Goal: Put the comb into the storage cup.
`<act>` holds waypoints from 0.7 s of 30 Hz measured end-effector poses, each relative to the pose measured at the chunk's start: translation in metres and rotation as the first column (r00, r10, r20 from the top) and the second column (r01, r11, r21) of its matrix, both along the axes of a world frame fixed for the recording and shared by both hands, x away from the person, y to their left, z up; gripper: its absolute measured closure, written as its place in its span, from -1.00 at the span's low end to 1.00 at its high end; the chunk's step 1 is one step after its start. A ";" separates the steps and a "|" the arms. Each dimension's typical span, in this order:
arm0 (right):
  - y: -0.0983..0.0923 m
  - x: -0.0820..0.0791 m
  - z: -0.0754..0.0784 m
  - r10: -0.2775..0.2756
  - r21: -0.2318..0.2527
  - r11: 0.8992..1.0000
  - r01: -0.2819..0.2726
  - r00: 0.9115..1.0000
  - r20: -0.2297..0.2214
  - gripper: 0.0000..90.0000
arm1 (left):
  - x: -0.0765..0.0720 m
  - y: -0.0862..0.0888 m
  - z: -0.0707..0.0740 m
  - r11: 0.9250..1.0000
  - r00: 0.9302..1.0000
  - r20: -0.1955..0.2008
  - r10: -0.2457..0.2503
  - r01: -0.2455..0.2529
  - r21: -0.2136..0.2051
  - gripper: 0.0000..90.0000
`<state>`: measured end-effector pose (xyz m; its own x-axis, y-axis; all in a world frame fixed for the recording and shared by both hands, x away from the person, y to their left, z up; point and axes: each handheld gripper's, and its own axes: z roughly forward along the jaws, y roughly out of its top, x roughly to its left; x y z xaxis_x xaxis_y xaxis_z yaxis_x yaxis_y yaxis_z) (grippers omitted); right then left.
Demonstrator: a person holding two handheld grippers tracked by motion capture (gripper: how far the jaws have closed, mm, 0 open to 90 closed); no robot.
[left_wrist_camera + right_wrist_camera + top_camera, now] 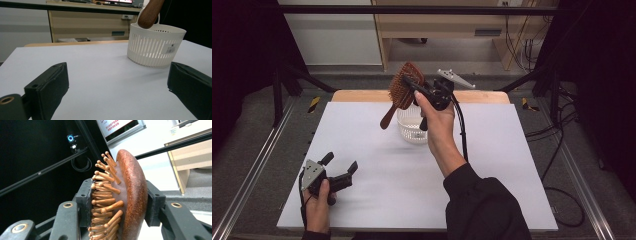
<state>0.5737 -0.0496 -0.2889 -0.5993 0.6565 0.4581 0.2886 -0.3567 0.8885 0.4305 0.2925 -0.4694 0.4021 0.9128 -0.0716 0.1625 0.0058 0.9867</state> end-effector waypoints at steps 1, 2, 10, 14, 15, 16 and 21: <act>-0.002 0.001 0.002 -0.004 0.004 1.000 0.004 1.000 0.003 0.13 | 0.000 0.000 0.000 1.000 1.000 -0.001 0.000 0.000 0.001 -0.92; -0.003 0.002 0.004 -0.008 0.005 1.000 0.008 1.000 0.008 0.13 | 0.000 0.000 0.000 1.000 1.000 -0.002 0.000 0.000 0.001 -0.92; -0.013 0.004 0.016 -0.048 0.006 0.999 0.048 0.998 0.036 0.13 | 0.001 -0.001 -0.001 1.000 1.000 -0.008 0.000 0.000 0.003 -0.92; -0.021 0.007 0.019 -0.076 0.002 0.997 0.076 0.996 0.042 0.13 | 0.000 -0.001 -0.001 1.000 1.000 -0.006 0.001 -0.001 0.006 -0.92; -0.023 0.008 0.020 -0.081 0.004 0.997 0.081 0.996 0.044 0.13 | 0.000 -0.001 -0.001 1.000 1.000 -0.005 0.001 -0.001 0.006 -0.92; -0.025 0.009 0.020 -0.088 0.003 0.996 0.088 0.995 0.044 0.13 | 0.000 -0.001 -0.001 1.000 1.000 -0.005 0.000 0.000 0.006 -0.92; -0.035 0.012 0.022 -0.127 -0.031 0.991 0.129 0.990 0.065 0.13 | 0.001 -0.001 -0.001 1.000 1.000 -0.007 -0.003 0.003 0.009 -0.92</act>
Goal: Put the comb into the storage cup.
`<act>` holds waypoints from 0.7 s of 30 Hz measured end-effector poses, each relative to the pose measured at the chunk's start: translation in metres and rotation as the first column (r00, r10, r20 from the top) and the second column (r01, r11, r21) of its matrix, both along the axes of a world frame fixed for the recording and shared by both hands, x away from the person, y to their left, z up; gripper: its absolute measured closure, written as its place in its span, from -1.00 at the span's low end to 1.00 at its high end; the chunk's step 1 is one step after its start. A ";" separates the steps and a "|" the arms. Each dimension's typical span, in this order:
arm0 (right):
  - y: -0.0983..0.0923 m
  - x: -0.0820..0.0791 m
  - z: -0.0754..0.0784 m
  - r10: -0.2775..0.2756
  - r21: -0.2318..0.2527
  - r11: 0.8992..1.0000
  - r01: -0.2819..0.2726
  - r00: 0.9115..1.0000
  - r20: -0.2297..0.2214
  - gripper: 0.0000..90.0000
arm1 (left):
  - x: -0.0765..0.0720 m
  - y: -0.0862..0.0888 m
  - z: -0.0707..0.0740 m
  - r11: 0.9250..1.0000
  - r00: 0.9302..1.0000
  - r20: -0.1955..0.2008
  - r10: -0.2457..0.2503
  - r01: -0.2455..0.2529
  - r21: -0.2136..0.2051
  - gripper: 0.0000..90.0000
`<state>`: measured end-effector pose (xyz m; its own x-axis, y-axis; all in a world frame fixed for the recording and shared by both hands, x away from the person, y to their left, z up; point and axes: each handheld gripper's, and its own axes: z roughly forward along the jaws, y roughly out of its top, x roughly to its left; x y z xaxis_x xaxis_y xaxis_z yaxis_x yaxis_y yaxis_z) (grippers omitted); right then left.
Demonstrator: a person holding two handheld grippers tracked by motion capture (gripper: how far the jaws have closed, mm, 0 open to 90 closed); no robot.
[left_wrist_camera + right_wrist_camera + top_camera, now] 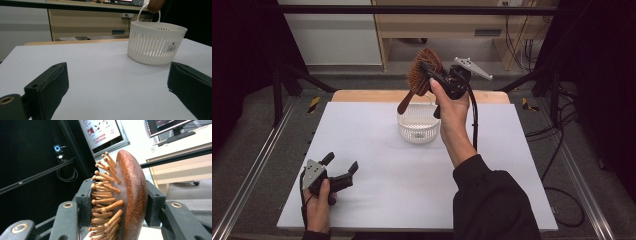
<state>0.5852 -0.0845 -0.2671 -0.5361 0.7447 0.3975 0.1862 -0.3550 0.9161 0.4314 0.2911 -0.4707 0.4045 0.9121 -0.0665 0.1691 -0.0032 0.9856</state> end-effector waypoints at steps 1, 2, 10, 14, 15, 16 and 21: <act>0.000 0.000 0.000 0.000 0.000 1.000 0.000 1.000 0.000 0.13 | 0.000 0.000 0.000 1.000 1.000 0.000 -0.002 0.002 -0.001 -0.92; -0.003 0.000 0.000 -0.004 0.007 1.000 0.004 1.000 0.004 0.13 | 0.000 -0.001 0.000 1.000 1.000 -0.001 -0.006 0.006 -0.002 -0.92; -0.007 0.000 -0.006 -0.029 -0.048 0.998 0.030 0.999 0.014 0.13 | 0.000 -0.002 0.000 1.000 1.000 -0.002 -0.009 0.009 0.004 -0.92; -0.008 0.000 -0.014 -0.038 -0.072 0.997 0.038 0.999 0.009 0.13 | 0.000 -0.002 0.000 1.000 1.000 -0.002 -0.008 0.008 -0.001 -0.92; -0.010 0.001 -0.016 -0.040 -0.070 0.997 0.041 0.999 0.008 0.13 | 0.000 -0.002 0.000 1.000 1.000 -0.002 -0.008 0.008 -0.001 -0.92; -0.011 0.002 -0.018 -0.045 -0.066 0.997 0.046 0.999 0.008 0.13 | 0.000 -0.002 0.000 1.000 1.000 -0.004 -0.009 0.009 0.001 -0.92; -0.016 0.006 -0.026 -0.063 -0.070 0.996 0.063 0.998 -0.005 0.13 | 0.000 -0.002 -0.001 1.000 1.000 -0.005 -0.013 0.013 0.001 -0.92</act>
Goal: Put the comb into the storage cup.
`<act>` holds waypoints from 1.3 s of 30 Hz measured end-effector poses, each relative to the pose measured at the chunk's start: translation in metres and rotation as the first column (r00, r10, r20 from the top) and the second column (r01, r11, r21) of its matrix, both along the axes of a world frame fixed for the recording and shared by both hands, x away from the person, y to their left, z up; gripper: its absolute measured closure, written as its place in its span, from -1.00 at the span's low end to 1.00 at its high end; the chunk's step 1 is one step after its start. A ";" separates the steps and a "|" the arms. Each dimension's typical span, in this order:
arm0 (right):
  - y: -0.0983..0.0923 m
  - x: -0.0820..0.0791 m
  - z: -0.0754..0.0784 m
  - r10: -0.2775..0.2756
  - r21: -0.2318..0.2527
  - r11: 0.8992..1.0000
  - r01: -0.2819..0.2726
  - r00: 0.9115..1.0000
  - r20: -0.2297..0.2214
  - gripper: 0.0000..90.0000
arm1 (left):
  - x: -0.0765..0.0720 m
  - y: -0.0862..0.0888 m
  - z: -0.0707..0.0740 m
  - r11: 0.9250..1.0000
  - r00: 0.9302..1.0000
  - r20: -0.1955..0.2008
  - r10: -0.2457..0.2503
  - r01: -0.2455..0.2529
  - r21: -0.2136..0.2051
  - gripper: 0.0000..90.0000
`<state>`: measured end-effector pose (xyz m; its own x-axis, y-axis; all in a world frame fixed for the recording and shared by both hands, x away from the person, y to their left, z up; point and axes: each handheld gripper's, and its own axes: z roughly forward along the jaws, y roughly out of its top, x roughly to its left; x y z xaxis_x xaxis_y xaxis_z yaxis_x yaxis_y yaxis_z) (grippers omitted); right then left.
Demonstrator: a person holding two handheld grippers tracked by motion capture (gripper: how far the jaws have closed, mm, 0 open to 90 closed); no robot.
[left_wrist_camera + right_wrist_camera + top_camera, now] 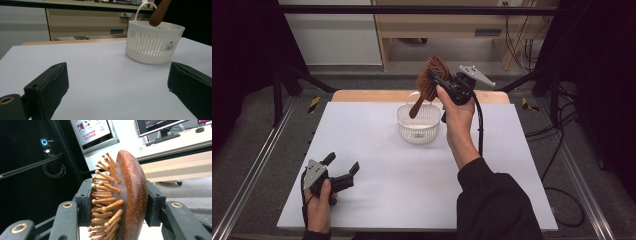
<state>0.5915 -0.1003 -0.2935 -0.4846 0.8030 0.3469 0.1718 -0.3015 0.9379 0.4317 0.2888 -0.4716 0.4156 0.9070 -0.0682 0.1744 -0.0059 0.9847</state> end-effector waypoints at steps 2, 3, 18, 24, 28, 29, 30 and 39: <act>-0.001 0.001 -0.004 -0.008 0.001 1.000 0.008 1.000 -0.006 0.12 | 0.000 0.000 0.000 1.000 1.000 -0.002 -0.002 0.002 0.002 -0.92; -0.002 0.002 -0.006 -0.010 0.000 1.000 0.010 1.000 -0.007 0.12 | 0.000 0.000 0.000 1.000 1.000 -0.001 -0.003 0.003 0.003 -0.92; -0.002 0.007 -0.032 -0.029 -0.004 1.000 0.029 0.998 -0.052 0.12 | 0.001 -0.001 -0.001 1.000 1.000 -0.005 -0.010 0.010 0.006 -0.92; -0.002 0.008 -0.038 -0.030 -0.004 1.000 0.030 0.998 -0.063 0.12 | 0.001 -0.001 -0.001 1.000 1.000 -0.005 -0.010 0.010 0.004 -0.92; -0.004 0.007 -0.047 -0.036 0.002 0.999 0.037 0.997 -0.072 0.12 | 0.001 -0.001 -0.001 1.000 1.000 -0.005 -0.011 0.011 0.003 -0.92; -0.004 0.007 -0.047 -0.036 0.002 0.999 0.037 0.997 -0.072 0.12 | 0.001 -0.002 -0.001 1.000 1.000 -0.006 -0.011 0.011 0.003 -0.92; -0.004 0.006 -0.049 -0.039 0.003 0.999 0.039 0.997 -0.074 0.12 | 0.001 -0.002 -0.001 1.000 1.000 -0.007 -0.011 0.011 0.002 -0.92; -0.003 0.009 -0.060 -0.038 0.016 0.999 0.040 0.995 -0.094 0.12 | 0.001 -0.002 -0.001 1.000 1.000 -0.008 -0.012 0.012 0.004 -0.92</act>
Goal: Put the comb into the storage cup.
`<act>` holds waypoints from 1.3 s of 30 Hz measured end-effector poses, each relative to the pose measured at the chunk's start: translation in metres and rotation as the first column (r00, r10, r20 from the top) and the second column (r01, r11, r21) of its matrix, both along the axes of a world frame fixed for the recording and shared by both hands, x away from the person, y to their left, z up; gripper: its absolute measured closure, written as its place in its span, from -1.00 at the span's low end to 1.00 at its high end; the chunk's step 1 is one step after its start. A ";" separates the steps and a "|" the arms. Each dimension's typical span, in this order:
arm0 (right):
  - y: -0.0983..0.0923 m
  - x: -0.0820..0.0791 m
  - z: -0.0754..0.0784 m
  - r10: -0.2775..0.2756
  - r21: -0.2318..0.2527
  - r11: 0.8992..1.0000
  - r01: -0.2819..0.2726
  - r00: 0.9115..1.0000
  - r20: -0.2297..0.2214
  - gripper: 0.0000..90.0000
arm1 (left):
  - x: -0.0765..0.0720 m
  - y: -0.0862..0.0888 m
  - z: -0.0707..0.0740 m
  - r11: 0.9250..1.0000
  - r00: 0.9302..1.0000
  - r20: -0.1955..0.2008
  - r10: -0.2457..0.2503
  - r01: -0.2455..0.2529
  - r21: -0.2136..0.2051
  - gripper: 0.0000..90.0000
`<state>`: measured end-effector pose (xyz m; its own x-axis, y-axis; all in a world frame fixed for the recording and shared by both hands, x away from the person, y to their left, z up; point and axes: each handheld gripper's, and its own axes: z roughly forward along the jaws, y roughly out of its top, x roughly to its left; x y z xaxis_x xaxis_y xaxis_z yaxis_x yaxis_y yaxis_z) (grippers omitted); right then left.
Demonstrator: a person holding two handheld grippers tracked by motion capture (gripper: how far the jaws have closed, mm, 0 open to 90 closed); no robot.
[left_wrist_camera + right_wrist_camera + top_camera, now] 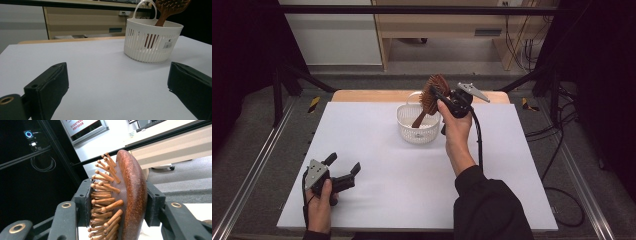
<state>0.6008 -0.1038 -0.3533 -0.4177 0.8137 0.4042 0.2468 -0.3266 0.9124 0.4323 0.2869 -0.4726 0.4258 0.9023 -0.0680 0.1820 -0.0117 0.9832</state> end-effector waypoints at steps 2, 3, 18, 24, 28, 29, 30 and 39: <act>0.001 0.001 -0.002 -0.001 0.003 1.000 0.001 1.000 -0.005 0.12 | 0.000 0.000 0.000 1.000 1.000 -0.001 0.000 0.000 -0.001 -0.92; 0.001 0.001 -0.002 -0.001 0.003 1.000 0.001 1.000 -0.005 0.12 | 0.000 0.000 0.000 1.000 1.000 -0.001 0.000 0.000 -0.001 -0.92; 0.007 0.005 -0.009 0.011 0.024 1.000 -0.010 1.000 -0.013 0.11 | 0.000 0.000 0.000 1.000 1.000 -0.003 -0.002 0.002 0.001 -0.92; 0.011 0.005 -0.011 0.018 0.033 0.999 -0.017 1.000 -0.014 0.11 | 0.000 0.000 0.000 1.000 1.000 -0.004 -0.003 0.003 0.000 -0.92; 0.015 0.005 -0.012 0.027 0.038 0.999 -0.026 1.000 -0.015 0.11 | 0.000 0.000 0.000 1.000 1.000 -0.004 -0.003 0.003 0.000 -0.92; 0.016 0.005 -0.012 0.027 0.041 0.999 -0.027 1.000 -0.015 0.11 | 0.000 0.000 0.000 1.000 1.000 -0.004 -0.003 0.003 0.000 -0.92; 0.016 0.006 -0.013 0.029 0.043 0.999 -0.028 0.999 -0.016 0.11 | 0.000 0.000 0.000 1.000 1.000 -0.005 -0.004 0.004 0.000 -0.92; 0.021 0.007 -0.015 0.039 0.048 0.998 -0.038 0.999 -0.018 0.11 | 0.001 0.000 -0.001 1.000 1.000 -0.007 -0.005 0.005 0.002 -0.92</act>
